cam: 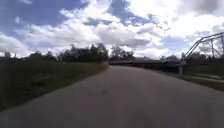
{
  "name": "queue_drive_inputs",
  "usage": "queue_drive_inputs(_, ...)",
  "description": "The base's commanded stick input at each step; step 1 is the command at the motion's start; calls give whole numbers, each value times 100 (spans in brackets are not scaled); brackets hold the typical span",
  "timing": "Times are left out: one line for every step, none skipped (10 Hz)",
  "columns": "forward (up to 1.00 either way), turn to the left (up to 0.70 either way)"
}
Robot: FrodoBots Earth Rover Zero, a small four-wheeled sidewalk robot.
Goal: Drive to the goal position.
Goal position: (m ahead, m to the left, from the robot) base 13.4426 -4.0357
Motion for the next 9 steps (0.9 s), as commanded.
queue_drive_inputs(100,0)
queue_drive_inputs(100,0)
queue_drive_inputs(100,0)
queue_drive_inputs(100,0)
queue_drive_inputs(100,-5)
queue_drive_inputs(100,-19)
queue_drive_inputs(100,-22)
queue_drive_inputs(100,-25)
queue_drive_inputs(100,-19)
